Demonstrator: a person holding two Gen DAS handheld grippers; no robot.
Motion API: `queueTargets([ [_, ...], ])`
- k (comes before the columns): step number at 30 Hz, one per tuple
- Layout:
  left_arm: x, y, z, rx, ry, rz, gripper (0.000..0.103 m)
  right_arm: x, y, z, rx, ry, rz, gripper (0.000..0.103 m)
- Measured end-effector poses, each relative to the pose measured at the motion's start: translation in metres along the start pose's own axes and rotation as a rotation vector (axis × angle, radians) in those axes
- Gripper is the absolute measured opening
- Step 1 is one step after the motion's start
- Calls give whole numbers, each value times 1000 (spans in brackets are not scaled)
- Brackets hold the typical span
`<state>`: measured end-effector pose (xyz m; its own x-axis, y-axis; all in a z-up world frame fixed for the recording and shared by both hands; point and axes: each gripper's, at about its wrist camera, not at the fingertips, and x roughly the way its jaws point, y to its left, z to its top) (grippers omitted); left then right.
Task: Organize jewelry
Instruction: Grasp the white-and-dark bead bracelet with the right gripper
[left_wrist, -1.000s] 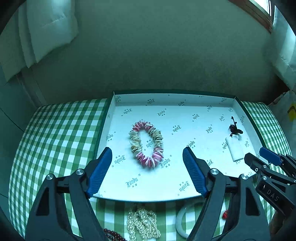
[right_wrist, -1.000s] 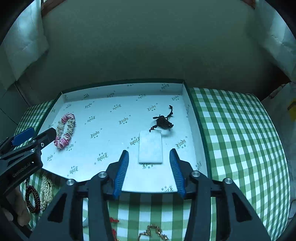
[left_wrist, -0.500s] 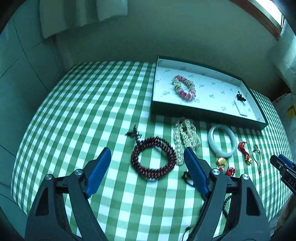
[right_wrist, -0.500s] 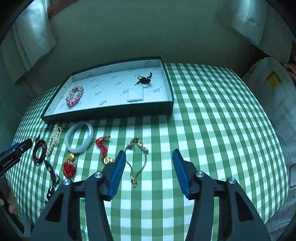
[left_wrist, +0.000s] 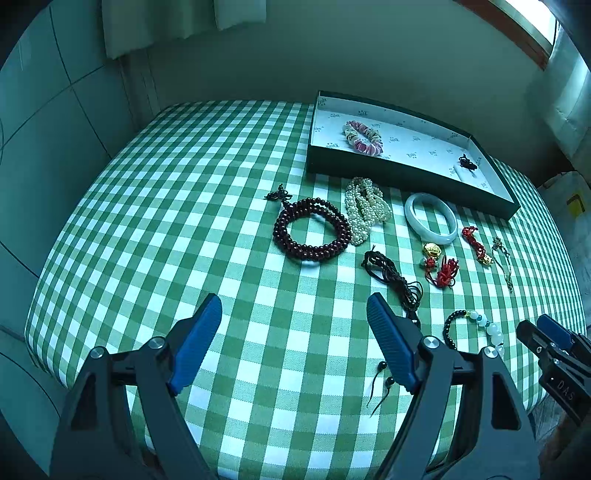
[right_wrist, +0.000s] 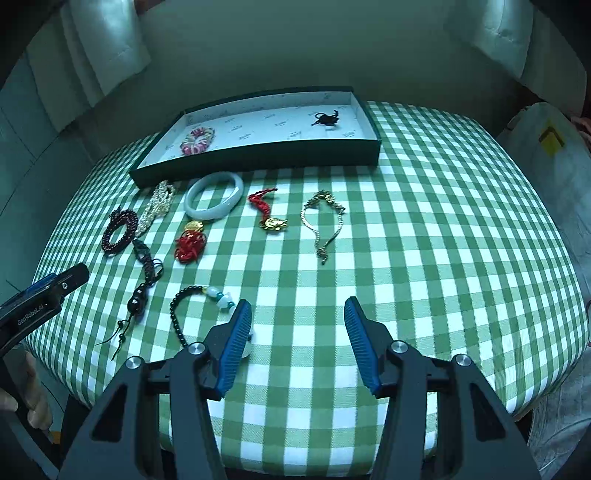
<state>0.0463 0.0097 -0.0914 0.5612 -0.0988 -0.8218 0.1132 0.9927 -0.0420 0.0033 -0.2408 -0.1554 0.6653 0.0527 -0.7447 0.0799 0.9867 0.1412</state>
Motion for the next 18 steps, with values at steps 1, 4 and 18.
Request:
queueTargets([
  [1,-1,0,-1,4,-1,4,81,2,5,-2,-11,3,3,52],
  [4,-1,0,-3,3,-1,10,81,10,16,-7,-36,22,-1,52],
  [18,6,-5,-6,2,28,-5,81,21,32,-15,-98,34,7,14],
])
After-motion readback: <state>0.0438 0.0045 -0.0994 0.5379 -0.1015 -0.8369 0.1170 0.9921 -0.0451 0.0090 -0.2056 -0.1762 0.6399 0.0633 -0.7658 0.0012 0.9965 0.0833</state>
